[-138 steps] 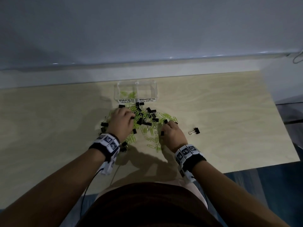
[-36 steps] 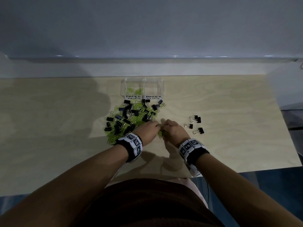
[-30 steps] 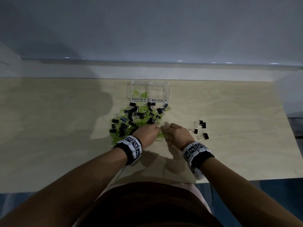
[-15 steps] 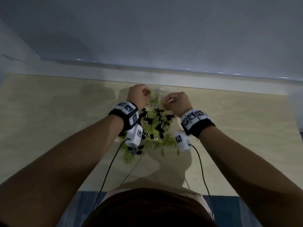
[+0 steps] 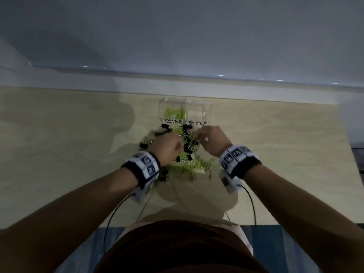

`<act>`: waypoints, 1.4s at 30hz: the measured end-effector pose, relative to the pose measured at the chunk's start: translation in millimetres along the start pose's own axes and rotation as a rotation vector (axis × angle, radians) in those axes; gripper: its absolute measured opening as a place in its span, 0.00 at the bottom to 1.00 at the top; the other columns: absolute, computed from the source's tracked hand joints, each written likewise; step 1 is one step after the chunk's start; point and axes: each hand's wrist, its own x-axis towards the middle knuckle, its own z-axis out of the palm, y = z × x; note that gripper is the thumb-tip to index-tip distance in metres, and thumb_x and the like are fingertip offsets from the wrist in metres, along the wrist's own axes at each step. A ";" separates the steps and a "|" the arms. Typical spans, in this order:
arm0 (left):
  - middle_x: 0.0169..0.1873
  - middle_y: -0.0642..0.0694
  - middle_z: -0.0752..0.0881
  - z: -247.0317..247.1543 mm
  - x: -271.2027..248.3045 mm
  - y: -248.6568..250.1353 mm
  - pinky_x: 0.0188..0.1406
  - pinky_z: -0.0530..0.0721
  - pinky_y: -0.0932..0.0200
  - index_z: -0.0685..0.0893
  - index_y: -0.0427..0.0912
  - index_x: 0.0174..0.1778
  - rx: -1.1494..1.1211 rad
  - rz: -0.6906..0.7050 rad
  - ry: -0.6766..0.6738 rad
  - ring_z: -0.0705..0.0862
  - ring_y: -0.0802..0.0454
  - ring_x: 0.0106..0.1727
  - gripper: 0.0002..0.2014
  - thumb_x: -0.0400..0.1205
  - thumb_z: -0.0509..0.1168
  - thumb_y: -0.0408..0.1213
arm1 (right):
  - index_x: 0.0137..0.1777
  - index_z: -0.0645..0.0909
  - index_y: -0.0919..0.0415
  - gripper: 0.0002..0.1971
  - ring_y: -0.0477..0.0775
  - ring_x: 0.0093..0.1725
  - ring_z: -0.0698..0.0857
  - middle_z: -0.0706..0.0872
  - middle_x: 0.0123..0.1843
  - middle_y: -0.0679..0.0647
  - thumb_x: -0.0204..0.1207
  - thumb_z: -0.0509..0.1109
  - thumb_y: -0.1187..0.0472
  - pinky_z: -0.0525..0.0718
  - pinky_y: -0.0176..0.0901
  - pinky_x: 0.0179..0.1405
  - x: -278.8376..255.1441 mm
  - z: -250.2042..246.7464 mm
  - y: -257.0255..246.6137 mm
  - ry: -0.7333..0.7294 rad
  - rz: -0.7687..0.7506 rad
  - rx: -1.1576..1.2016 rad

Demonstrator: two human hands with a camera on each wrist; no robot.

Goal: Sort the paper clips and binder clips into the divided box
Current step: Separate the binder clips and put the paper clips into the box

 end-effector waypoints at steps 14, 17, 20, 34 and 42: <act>0.62 0.41 0.74 80.6 -3.0 8.9 0.62 0.81 0.48 0.76 0.37 0.63 0.153 -0.070 -0.093 0.77 0.43 0.62 0.25 0.75 0.71 0.46 | 0.64 0.79 0.55 0.21 0.58 0.58 0.78 0.78 0.61 0.55 0.70 0.74 0.66 0.81 0.52 0.60 -55.0 48.8 25.8 -0.218 -0.011 -0.137; 0.58 0.44 0.78 75.4 -2.2 8.3 0.57 0.80 0.51 0.80 0.38 0.59 0.061 -0.053 -0.076 0.80 0.45 0.57 0.14 0.78 0.69 0.36 | 0.59 0.80 0.58 0.17 0.59 0.56 0.81 0.80 0.58 0.56 0.71 0.70 0.70 0.83 0.52 0.56 -51.3 53.0 24.3 -0.240 -0.039 -0.187; 0.53 0.43 0.80 69.9 -4.8 6.7 0.49 0.80 0.53 0.81 0.38 0.54 0.064 -0.015 -0.063 0.82 0.44 0.52 0.09 0.79 0.63 0.30 | 0.60 0.77 0.58 0.17 0.59 0.55 0.81 0.80 0.57 0.56 0.71 0.69 0.69 0.82 0.49 0.52 -53.2 52.8 24.9 -0.238 -0.030 -0.206; 0.44 0.44 0.87 38.2 -5.2 -6.5 0.46 0.86 0.54 0.84 0.39 0.47 -0.118 -0.122 -0.046 0.86 0.49 0.44 0.05 0.77 0.67 0.31 | 0.41 0.82 0.64 0.02 0.53 0.39 0.82 0.83 0.38 0.52 0.73 0.70 0.69 0.81 0.40 0.40 -39.7 35.1 19.4 -0.131 0.226 0.126; 0.42 0.49 0.86 -47.5 57.5 -16.8 0.39 0.77 0.72 0.86 0.39 0.45 -0.370 -0.256 0.353 0.84 0.55 0.42 0.04 0.77 0.68 0.31 | 0.42 0.81 0.60 0.02 0.48 0.39 0.86 0.86 0.41 0.51 0.75 0.70 0.63 0.84 0.34 0.36 55.6 -9.1 -36.0 0.141 0.197 0.371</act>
